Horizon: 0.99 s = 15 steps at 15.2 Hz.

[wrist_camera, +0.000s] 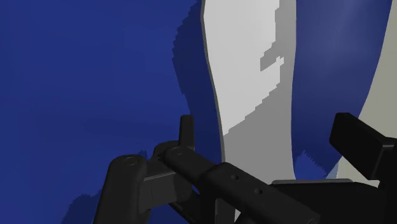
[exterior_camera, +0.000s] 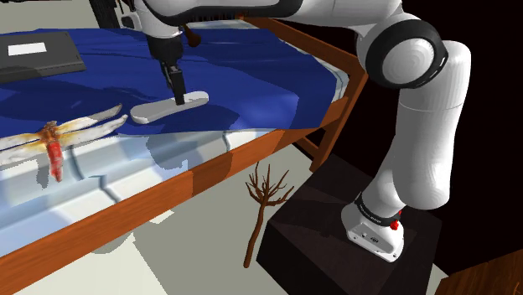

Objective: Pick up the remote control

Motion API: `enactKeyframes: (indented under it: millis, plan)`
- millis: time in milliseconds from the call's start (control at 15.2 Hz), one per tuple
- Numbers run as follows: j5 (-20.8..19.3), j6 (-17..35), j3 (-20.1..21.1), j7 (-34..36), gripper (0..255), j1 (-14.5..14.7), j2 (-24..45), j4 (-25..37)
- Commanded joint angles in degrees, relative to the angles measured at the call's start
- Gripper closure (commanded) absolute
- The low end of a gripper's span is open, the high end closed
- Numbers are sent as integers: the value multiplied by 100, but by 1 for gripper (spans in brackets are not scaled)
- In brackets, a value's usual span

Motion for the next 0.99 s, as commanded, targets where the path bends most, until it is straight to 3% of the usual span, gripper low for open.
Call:
enactKeyframes:
  millis: [0, 264, 330, 924]
  plan:
    - [4, 157, -1, -6, 0, -13, -26, -180]
    - [6, 368, -2, -3, 0, -25, -48, -413]
    - [2, 350, -4, -4, 255, -23, -24, -372]
    - [6, 368, -2, -3, 255, -25, -48, -413]
